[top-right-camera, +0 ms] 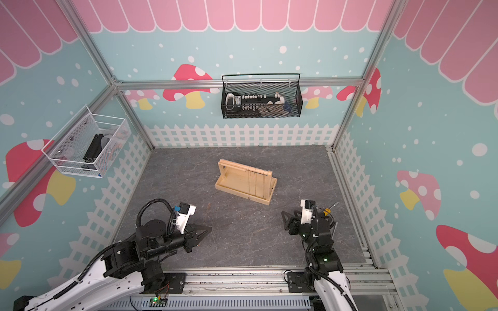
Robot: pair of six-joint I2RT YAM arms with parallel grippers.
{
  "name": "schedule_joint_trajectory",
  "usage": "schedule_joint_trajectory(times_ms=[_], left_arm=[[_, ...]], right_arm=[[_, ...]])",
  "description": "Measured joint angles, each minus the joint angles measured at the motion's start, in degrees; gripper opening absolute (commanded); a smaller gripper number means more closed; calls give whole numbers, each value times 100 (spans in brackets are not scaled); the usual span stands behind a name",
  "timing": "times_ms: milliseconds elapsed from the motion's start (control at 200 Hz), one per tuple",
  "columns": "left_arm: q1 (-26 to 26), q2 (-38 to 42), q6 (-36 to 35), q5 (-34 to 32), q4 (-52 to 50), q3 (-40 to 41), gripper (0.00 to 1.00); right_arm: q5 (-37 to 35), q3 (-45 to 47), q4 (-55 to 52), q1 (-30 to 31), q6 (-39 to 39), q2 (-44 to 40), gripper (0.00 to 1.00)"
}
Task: Take the necklace off the jewelry display stand
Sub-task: Place the necklace at the center of the board.
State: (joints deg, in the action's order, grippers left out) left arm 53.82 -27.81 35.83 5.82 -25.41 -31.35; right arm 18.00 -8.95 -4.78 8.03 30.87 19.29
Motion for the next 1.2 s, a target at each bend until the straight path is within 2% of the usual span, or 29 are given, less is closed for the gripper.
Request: schedule_joint_trajectory(times_ms=[380,675,1041,1196], left_arm=[[0,-286,0,-133,195,264,0],[22,-678,-7,-678,446,374,0],[15,-2258,-376,-1091,1196,291,0],[-144,-2820,-575,-1360,1381,92,0]], right_arm=[[0,0,0,0,0,0,68],[2,0,-2,0,0,0,68],[-2,0,-20,0,2,-9,68],[-7,0,-17,0,2,0,68]])
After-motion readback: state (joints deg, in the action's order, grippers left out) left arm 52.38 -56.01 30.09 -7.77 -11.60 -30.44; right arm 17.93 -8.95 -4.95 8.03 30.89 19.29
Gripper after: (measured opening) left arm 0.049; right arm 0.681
